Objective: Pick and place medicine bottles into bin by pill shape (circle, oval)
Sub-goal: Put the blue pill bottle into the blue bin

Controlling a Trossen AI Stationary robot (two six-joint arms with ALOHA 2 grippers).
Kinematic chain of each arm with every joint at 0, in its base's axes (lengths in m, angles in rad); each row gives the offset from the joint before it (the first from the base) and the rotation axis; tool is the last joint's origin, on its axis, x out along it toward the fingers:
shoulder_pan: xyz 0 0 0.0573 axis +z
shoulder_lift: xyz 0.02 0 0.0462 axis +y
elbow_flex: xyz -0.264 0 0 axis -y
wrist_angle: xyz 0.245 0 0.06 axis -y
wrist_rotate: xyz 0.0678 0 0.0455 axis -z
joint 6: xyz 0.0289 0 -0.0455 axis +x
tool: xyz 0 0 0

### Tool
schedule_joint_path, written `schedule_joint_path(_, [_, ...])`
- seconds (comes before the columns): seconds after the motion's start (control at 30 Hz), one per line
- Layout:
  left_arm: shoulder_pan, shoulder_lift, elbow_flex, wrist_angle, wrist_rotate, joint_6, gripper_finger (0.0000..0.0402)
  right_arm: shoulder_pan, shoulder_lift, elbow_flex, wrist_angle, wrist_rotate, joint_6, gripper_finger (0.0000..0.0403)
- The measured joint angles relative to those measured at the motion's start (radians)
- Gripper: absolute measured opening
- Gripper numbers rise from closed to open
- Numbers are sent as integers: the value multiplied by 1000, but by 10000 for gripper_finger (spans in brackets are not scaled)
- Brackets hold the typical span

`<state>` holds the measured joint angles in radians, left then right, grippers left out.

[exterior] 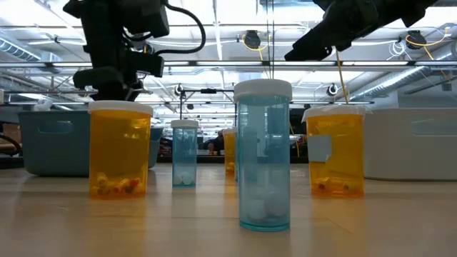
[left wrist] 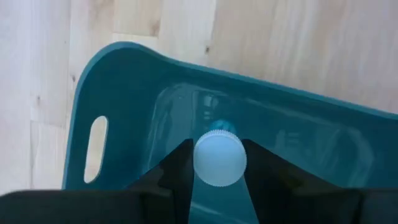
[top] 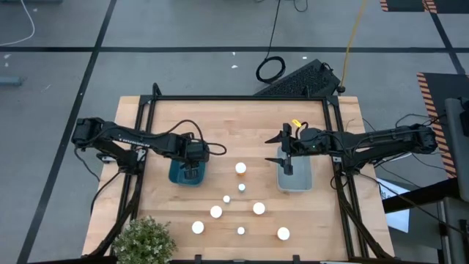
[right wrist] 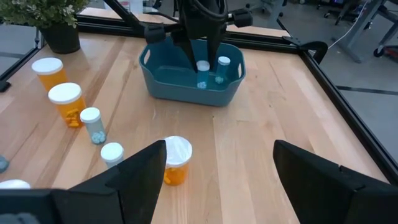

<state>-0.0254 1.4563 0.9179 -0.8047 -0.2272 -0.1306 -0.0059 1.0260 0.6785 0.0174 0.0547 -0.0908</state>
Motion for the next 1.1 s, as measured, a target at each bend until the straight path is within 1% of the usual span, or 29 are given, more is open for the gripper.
schedule_joint_path(0.23, [1, 0, -30, 70, -3, 52, 129, 0, 0, 0, 0, 0, 0, 288])
schedule_joint_path(0.33, [11, 0, -49, 74, -3, 69, 129, 0, 0, 0, 0, 0, 0, 288])
schedule_joint_path(0.67, [61, 0, -57, 74, -12, 47, 129, 0, 0, 0, 0, 0, 0, 288])
schedule_joint_path(1.03, [64, 0, -57, 74, -3, 33, 130, 0, 0, 0, 0, 0, 0, 288])
schedule_joint_path(1.1, [64, 0, -57, 74, -2, 31, 138, 0, 0, 0, 0, 0, 0, 288])
